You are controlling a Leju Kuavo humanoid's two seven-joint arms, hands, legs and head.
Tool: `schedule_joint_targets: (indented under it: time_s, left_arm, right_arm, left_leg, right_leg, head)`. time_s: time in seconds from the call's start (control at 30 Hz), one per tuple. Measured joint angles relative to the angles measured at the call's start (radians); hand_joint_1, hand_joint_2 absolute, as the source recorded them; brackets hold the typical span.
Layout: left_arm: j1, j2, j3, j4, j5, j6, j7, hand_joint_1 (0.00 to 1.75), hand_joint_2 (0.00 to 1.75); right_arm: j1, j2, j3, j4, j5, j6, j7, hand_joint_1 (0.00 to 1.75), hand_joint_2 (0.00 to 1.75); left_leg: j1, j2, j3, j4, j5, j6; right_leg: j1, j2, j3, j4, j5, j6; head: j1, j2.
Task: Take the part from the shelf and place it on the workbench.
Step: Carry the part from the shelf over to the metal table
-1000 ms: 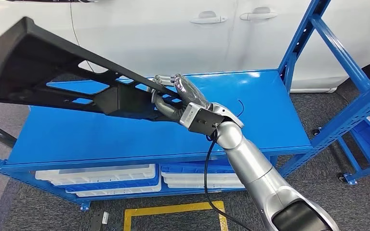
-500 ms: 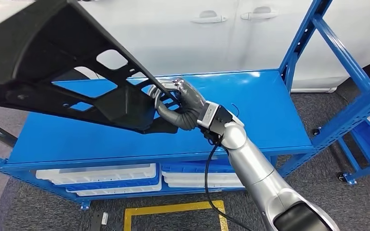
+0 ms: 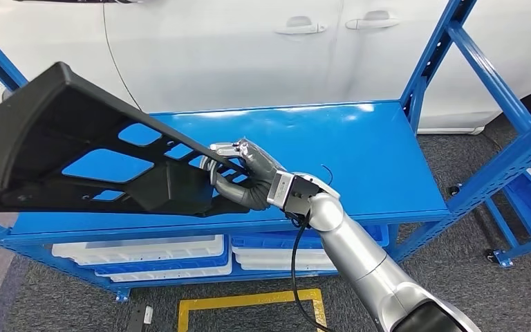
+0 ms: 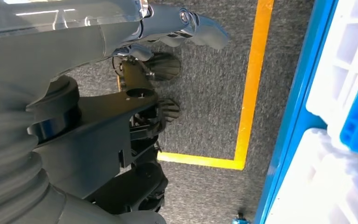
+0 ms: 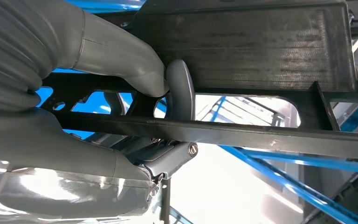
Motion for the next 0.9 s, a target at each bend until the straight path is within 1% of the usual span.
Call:
schedule_joint_targets:
  time_s: [0.03,0.07,0.1,0.13,0.17,0.2,0.23,0.27,0.33,0.43,0.47,0.5,0.53,0.57,0.6,0.63,0.67,0.7,0.73,0.8,0.83,0.87,0.9]
  left_arm:
    - [0.001,0.0,0.001,0.0,0.002,0.001,0.005,0.0,1.75]
    - [0.002,0.0,0.002,0.0,0.003,0.003,0.014,0.0,1.75]
    - [0.002,-0.001,0.003,0.0,0.002,0.006,0.028,0.0,1.75]
    - [0.002,-0.001,0.003,0.0,-0.002,0.009,0.046,0.0,1.75]
    - [0.003,-0.001,0.003,0.0,-0.007,0.012,0.068,0.0,1.75]
    - [0.005,-0.002,0.003,0.0,-0.014,0.012,0.092,0.0,1.75]
    - [0.007,-0.002,0.002,0.0,-0.02,0.011,0.114,0.0,1.75]
    - [0.008,-0.002,0.002,0.0,-0.026,0.008,0.134,0.0,1.75]
    - [0.01,-0.002,0.001,0.0,-0.032,0.006,0.156,0.0,1.75]
    - [0.01,-0.002,0.0,0.0,-0.033,0.007,0.161,0.0,1.75]
    - [0.01,-0.002,0.0,0.0,-0.035,0.011,0.168,0.0,1.75]
    - [0.01,-0.002,0.0,0.0,-0.036,0.017,0.178,0.0,1.75]
    - [0.01,-0.002,0.0,0.0,-0.037,0.023,0.189,0.0,1.75]
    - [0.011,-0.002,-0.001,0.0,-0.039,0.031,0.201,0.0,1.75]
    - [0.013,-0.001,-0.001,0.0,-0.041,0.036,0.209,0.0,1.75]
    - [0.017,-0.001,-0.001,0.0,-0.044,0.039,0.214,0.0,1.75]
    - [0.02,-0.001,-0.001,0.0,-0.047,0.041,0.218,0.0,1.75]
    - [0.022,-0.001,-0.002,0.0,-0.05,0.041,0.222,0.0,1.75]
    - [0.024,-0.001,-0.002,0.0,-0.052,0.042,0.225,0.0,1.75]
    - [0.03,0.0,-0.002,0.0,-0.053,0.042,0.229,0.0,1.75]
    - [0.034,0.0,-0.002,0.0,-0.05,0.042,0.229,0.0,1.75]
    - [0.039,0.0,-0.001,0.0,-0.047,0.042,0.227,0.0,1.75]
    - [0.042,0.0,0.0,0.0,-0.042,0.043,0.225,0.0,1.75]
  right_arm:
    - [0.002,0.0,0.004,0.0,0.0,0.0,0.0,1.75,1.75]
    - [0.003,0.0,0.007,-0.001,0.0,-0.001,0.0,1.75,1.75]
    - [0.004,0.0,0.01,-0.003,0.0,-0.002,0.002,1.75,1.75]
    - [0.005,0.0,0.012,-0.005,0.0,-0.006,0.006,1.75,1.75]
    - [0.007,0.0,0.013,-0.007,0.0,-0.01,0.01,1.75,1.75]
    - [0.011,0.0,0.014,-0.008,0.0,-0.015,0.014,1.75,1.75]
    - [0.016,0.0,0.014,-0.008,0.0,-0.02,0.016,1.75,1.75]
    - [0.022,0.0,0.014,-0.008,0.001,-0.024,0.015,1.75,1.75]
    - [0.028,-0.001,0.015,-0.009,0.001,-0.028,0.014,1.75,1.75]
    - [0.029,-0.001,0.015,-0.009,0.002,-0.029,0.013,1.75,1.75]
    - [0.03,-0.001,0.016,-0.01,0.002,-0.03,0.012,1.75,1.75]
    - [0.03,-0.001,0.016,-0.011,0.002,-0.032,0.01,1.75,1.75]
    - [0.031,0.0,0.016,-0.013,0.002,-0.034,0.007,1.75,1.75]
    - [0.032,0.001,0.018,-0.015,0.001,-0.035,0.004,1.75,1.75]
    - [0.032,0.003,0.02,-0.017,0.0,-0.035,0.002,1.75,1.75]
    - [0.032,0.005,0.022,-0.021,-0.001,-0.035,0.003,1.75,1.75]
    - [0.031,0.007,0.024,-0.024,-0.003,-0.035,0.006,1.75,1.75]
    - [0.03,0.009,0.025,-0.028,-0.006,-0.035,0.01,1.75,1.75]
    - [0.029,0.009,0.027,-0.031,-0.009,-0.035,0.014,1.75,1.75]
    - [0.029,0.009,0.031,-0.031,-0.015,-0.034,0.019,1.75,1.75]
    - [0.03,0.009,0.034,-0.03,-0.017,-0.034,0.018,1.75,1.75]
    - [0.031,0.009,0.038,-0.028,-0.017,-0.033,0.015,1.75,1.75]
    - [0.03,0.009,0.041,-0.027,-0.017,-0.033,0.01,1.75,1.75]
  left_leg:
    - [0.001,0.001,-0.001,0.003,-0.004,-0.005]
    - [0.002,0.001,-0.006,0.017,-0.016,-0.011]
    - [0.004,0.002,-0.02,0.05,-0.038,-0.016]
    - [0.006,0.002,-0.042,0.102,-0.067,-0.021]
    - [0.007,0.003,-0.071,0.168,-0.099,-0.026]
    - [0.009,0.003,-0.1,0.231,-0.123,-0.028]
    - [0.009,0.003,-0.118,0.269,-0.131,-0.029]
    - [0.01,0.003,-0.123,0.28,-0.125,-0.029]
    - [0.01,0.003,-0.115,0.26,-0.104,-0.027]
    - [0.01,0.003,-0.109,0.247,-0.095,-0.026]
    - [0.009,0.003,-0.096,0.221,-0.081,-0.024]
    - [0.009,0.003,-0.075,0.177,-0.058,-0.021]
    - [0.008,0.003,-0.047,0.117,-0.034,-0.016]
    - [0.005,0.002,-0.02,0.057,-0.013,-0.008]
    - [0.002,0.002,-0.002,0.017,-0.002,-0.001]
    - [0.002,0.003,0.01,-0.01,0.003,0.007]
    - [0.002,0.003,0.015,-0.022,0.006,0.014]
    - [0.004,0.004,0.018,-0.029,0.011,0.02]
    - [0.006,0.004,0.021,-0.034,0.014,0.024]
    - [0.005,0.004,0.019,-0.034,0.015,0.028]
    - [0.005,0.004,0.019,-0.033,0.015,0.029]
    - [0.005,0.004,0.018,-0.031,0.014,0.028]
    - [0.005,0.003,0.017,-0.027,0.013,0.027]
  right_leg:
    - [-0.001,0.0,0.001,-0.002,0.002,-0.006]
    - [-0.002,0.0,0.002,-0.005,0.003,-0.011]
    - [-0.004,-0.001,0.003,-0.008,0.005,-0.015]
    - [-0.004,-0.002,0.004,-0.008,0.005,-0.018]
    - [-0.004,-0.003,0.004,-0.008,0.004,-0.02]
    - [-0.003,-0.004,0.004,-0.008,0.004,-0.021]
    - [-0.002,-0.004,0.004,-0.008,0.003,-0.022]
    - [-0.002,-0.004,0.005,-0.008,0.003,-0.022]
    - [-0.001,-0.004,0.005,-0.007,0.003,-0.022]
    - [-0.001,-0.004,0.006,-0.007,0.003,-0.022]
    - [-0.001,-0.003,0.006,-0.007,0.003,-0.022]
    - [0.0,-0.003,0.008,-0.007,0.003,-0.022]
    - [0.0,-0.002,0.009,-0.008,0.002,-0.021]
    - [0.0,-0.002,0.009,-0.01,0.003,-0.015]
    - [0.001,-0.002,0.01,-0.012,0.005,-0.007]
    - [0.001,-0.003,0.01,-0.013,0.005,0.001]
    - [0.001,-0.004,0.006,-0.006,-0.002,0.01]
    - [0.001,-0.004,-0.003,0.017,-0.019,0.014]
    - [0.0,-0.005,-0.023,0.063,-0.048,0.016]
    - [-0.001,-0.005,-0.081,0.192,-0.109,0.021]
    - [-0.001,-0.005,-0.104,0.241,-0.123,0.023]
    - [-0.002,-0.005,-0.11,0.255,-0.119,0.025]
    - [-0.004,-0.005,-0.097,0.23,-0.096,0.026]
  head:
    - [0.0,0.0]
    - [-0.001,0.0]
    - [-0.001,0.0]
    - [-0.002,0.0]
    - [-0.002,0.0]
    - [-0.002,0.0]
    - [-0.002,0.0]
    - [-0.002,0.0]
    - [-0.002,0.0]
    - [-0.002,0.0]
    - [-0.002,0.0]
    - [-0.002,0.0]
    - [-0.002,0.0]
    - [-0.002,0.0]
    - [-0.001,0.0]
    - [-0.001,0.0]
    - [-0.001,0.0]
    - [0.0,0.0]
    - [0.0,0.0]
    - [0.0,0.0]
    - [0.0,0.0]
    - [0.0,0.0]
    - [0.0,0.0]
